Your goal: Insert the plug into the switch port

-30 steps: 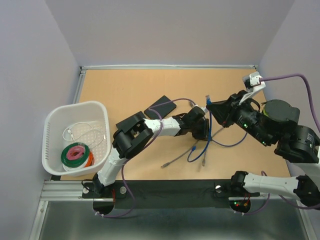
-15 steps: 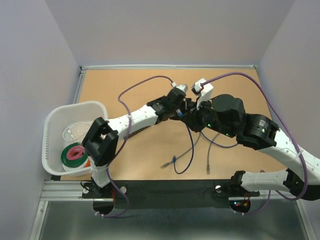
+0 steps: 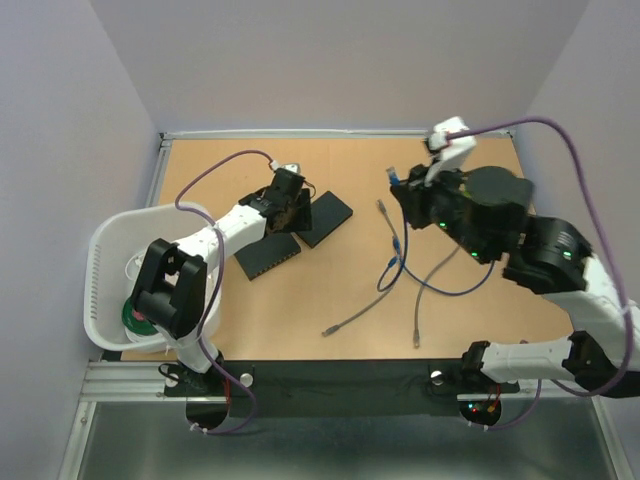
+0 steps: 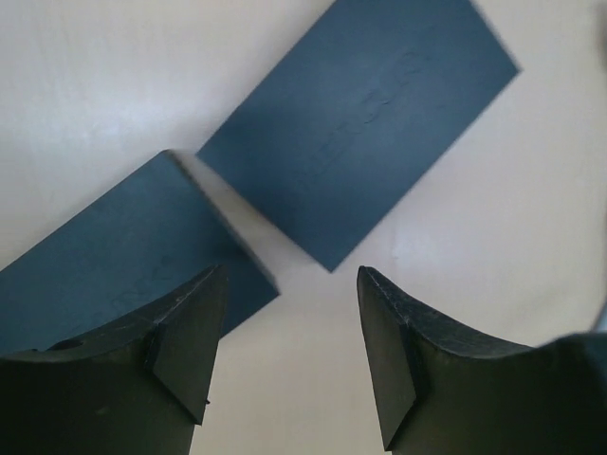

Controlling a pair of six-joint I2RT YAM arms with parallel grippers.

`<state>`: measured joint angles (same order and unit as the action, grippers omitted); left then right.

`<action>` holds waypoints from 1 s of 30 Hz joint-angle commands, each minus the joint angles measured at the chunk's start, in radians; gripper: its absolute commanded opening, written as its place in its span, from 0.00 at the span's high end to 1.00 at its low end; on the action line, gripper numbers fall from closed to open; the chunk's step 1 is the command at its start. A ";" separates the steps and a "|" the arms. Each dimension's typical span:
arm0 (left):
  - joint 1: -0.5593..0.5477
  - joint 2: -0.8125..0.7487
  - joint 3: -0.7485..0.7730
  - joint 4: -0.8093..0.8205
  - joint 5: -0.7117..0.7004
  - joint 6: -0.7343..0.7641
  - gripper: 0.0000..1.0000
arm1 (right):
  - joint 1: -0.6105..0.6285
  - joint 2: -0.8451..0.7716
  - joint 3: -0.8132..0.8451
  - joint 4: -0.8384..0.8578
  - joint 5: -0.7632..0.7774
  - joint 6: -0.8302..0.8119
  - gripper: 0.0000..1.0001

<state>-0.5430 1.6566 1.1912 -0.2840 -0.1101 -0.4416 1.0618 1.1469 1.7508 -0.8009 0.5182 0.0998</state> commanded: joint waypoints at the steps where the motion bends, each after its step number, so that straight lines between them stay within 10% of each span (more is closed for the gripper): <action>1: 0.060 -0.058 -0.042 0.025 -0.023 0.035 0.32 | 0.004 0.166 -0.111 0.021 -0.039 -0.072 1.00; 19: 0.261 0.115 -0.031 -0.007 -0.002 0.014 0.31 | 0.004 0.396 -0.585 0.627 -0.512 0.087 0.99; 30: 0.284 0.129 -0.114 0.040 0.139 -0.025 0.31 | 0.004 0.634 -0.603 0.790 -0.457 0.210 0.99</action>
<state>-0.2584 1.7847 1.1328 -0.2169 -0.0212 -0.4534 1.0618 1.7531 1.1370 -0.1112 0.0319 0.2596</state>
